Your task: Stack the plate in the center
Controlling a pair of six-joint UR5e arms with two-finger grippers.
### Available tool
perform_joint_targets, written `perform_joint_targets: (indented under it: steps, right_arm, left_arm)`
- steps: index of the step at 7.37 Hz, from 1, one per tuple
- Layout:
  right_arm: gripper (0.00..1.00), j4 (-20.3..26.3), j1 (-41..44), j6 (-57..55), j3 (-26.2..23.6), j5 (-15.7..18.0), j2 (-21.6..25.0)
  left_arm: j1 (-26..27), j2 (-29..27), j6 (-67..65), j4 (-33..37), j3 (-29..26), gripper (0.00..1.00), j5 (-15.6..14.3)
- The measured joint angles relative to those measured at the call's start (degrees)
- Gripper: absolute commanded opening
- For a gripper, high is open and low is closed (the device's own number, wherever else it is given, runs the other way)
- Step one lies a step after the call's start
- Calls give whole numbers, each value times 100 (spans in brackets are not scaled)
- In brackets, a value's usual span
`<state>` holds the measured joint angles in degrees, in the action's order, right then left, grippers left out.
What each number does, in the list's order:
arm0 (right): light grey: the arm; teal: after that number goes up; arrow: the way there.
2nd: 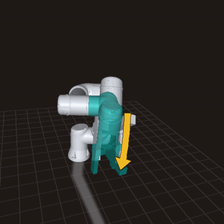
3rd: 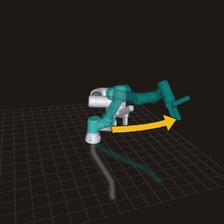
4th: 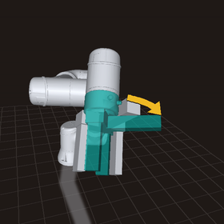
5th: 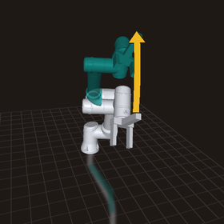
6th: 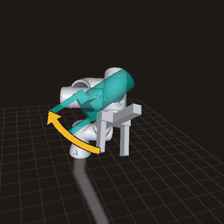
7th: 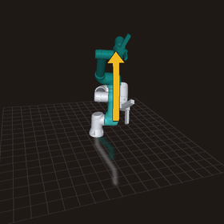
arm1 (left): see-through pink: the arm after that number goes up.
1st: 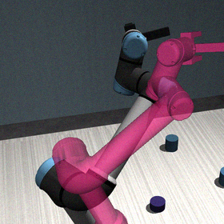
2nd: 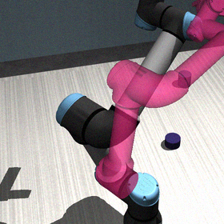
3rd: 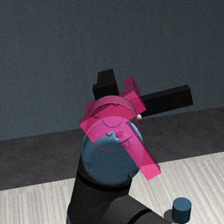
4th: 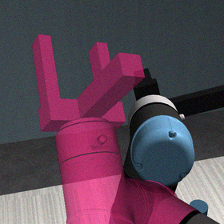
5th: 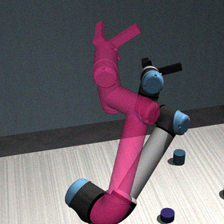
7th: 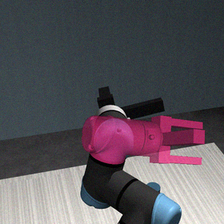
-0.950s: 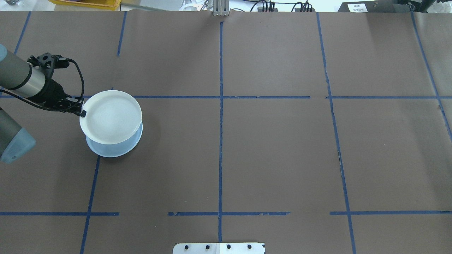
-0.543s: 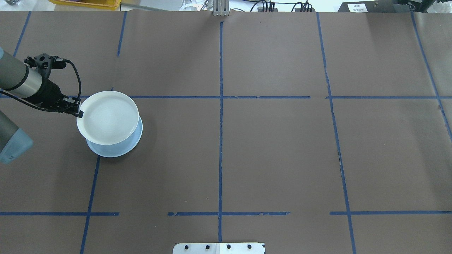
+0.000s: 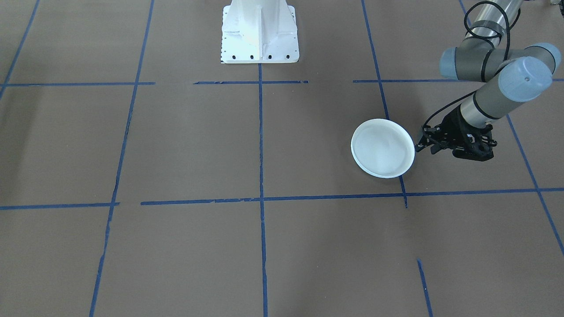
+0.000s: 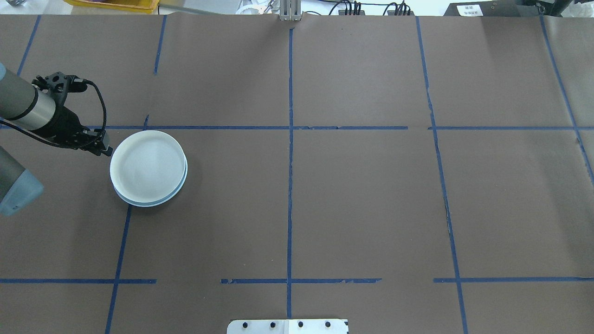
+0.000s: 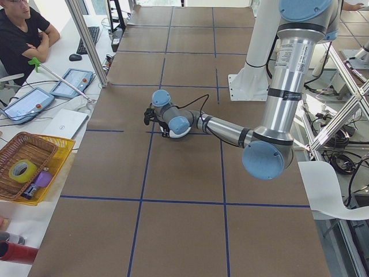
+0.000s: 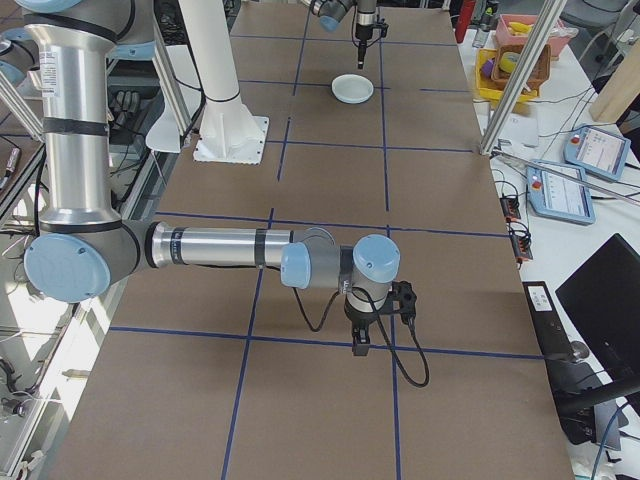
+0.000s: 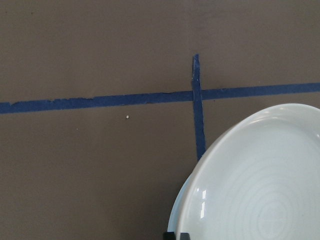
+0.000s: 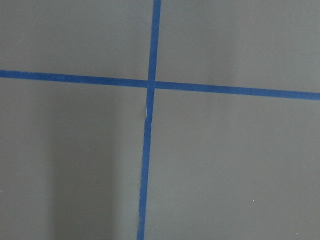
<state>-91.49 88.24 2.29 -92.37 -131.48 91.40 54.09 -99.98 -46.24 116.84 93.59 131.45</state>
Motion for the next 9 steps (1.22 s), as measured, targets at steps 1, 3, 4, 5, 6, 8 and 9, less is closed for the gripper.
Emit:
perform_joint_targets:
  steps: [1,3,4,5,6,8,9]
  right_arm:
    - [100,0,0,0,0,0,0]
    - [100,0,0,0,0,4,0]
    - [100,0,0,0,0,2,0]
    - [100,0,0,0,0,1,0]
    - [100,0,0,0,0,0,0]
    - [100,-4,0,0,0,4,0]
    - [100,-3,0,0,0,4,0]
  left_arm:
    - [-1,8,18,9,22,100,2]
    - [13,8,105,0,79,100,-19]
    - [94,2,378,-15,78,100,-62]
    - [284,4,878,-37,61,100,-110]
    - [509,47,1434,-53,40,100,-173]
    - [992,239,2439,-73,-51,100,-308]
    - [1328,302,2975,-115,-182,100,-330]
